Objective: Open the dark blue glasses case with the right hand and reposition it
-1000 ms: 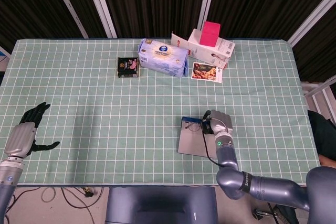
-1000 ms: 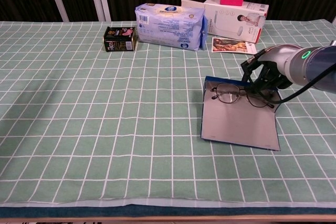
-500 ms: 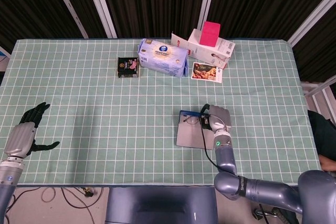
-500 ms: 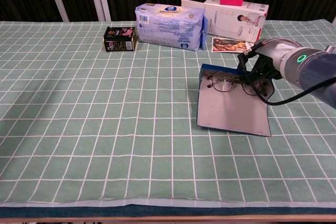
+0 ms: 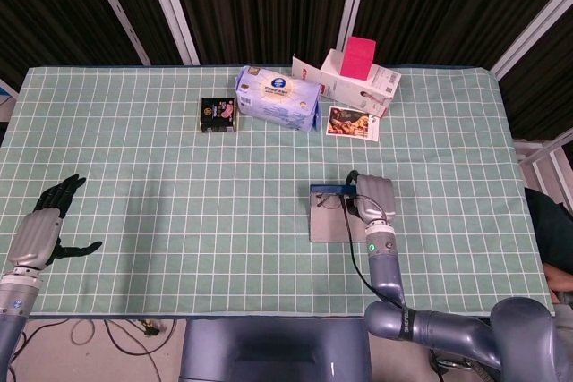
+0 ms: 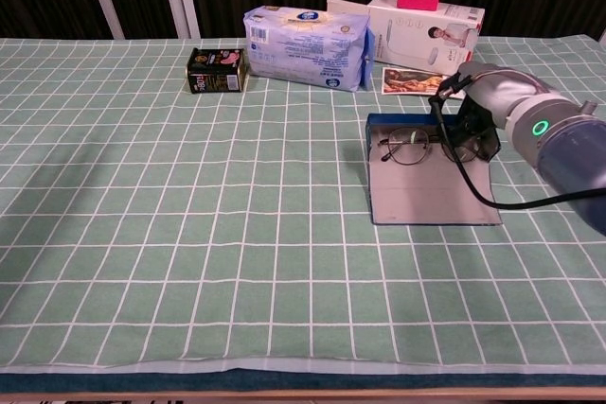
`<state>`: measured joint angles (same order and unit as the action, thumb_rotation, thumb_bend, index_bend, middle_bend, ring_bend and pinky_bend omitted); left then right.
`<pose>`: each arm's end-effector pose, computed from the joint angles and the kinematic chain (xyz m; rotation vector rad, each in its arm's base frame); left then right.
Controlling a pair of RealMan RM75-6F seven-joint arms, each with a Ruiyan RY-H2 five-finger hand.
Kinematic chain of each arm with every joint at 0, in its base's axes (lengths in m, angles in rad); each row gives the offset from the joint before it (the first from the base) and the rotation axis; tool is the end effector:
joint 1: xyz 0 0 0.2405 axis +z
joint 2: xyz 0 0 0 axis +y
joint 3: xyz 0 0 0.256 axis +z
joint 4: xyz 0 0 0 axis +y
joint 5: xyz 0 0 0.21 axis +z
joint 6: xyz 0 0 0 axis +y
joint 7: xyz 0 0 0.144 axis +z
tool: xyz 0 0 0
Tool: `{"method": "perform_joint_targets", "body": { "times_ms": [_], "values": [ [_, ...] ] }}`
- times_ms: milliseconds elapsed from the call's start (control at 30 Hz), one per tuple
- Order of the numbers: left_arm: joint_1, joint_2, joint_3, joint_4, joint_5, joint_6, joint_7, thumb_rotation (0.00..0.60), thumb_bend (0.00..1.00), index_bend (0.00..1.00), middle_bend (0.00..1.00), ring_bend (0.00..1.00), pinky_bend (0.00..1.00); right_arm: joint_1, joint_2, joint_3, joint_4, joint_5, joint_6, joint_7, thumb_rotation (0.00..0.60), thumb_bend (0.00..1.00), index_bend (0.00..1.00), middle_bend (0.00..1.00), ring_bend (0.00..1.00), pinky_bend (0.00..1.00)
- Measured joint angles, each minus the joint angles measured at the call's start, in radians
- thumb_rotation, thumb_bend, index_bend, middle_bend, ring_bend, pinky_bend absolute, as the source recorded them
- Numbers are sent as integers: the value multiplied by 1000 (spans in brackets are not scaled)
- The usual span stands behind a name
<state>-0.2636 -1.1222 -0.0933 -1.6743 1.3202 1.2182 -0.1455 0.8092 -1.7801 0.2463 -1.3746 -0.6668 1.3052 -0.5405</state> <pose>-0.2921 0.2391 0.1305 -1.3864 -1.2199 -0.9767 -0.1504 -0.3569 -0.0349 1.3891 -1.0975 0.8327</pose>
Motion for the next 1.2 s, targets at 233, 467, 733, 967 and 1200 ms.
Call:
{"method": "perform_joint_targets", "body": {
  "times_ms": [233, 467, 733, 967, 1200],
  "values": [
    [0, 0, 0, -1, -1, 0, -1, 600, 14, 0, 0, 0, 0, -21, -37, -15, 74, -84, 9, 10, 600, 550, 516, 931, 1000, 1000],
    [0, 1, 0, -2, -1, -1, -3, 600, 15, 0, 0, 0, 0, -40, -54, 0, 97, -120, 4, 15, 600, 549, 516, 931, 1000, 1000],
    [0, 2, 0, -3, -1, -1, -3, 600, 14, 0, 0, 0, 0, -50, -60, 32, 104, -119, -16, -6, 600, 548, 516, 931, 1000, 1000],
    [1, 2, -1, -4, -4, -2, -3, 600, 14, 0, 0, 0, 0, -25, -69, 103, 131, -98, -46, -12, 600, 548, 516, 931, 1000, 1000],
    [-2, 1, -1, -4, -8, -9, -3, 600, 14, 0, 0, 0, 0, 10, -105, 150, 226, -120, -68, 27, 600, 548, 516, 931, 1000, 1000]
  ]
}}
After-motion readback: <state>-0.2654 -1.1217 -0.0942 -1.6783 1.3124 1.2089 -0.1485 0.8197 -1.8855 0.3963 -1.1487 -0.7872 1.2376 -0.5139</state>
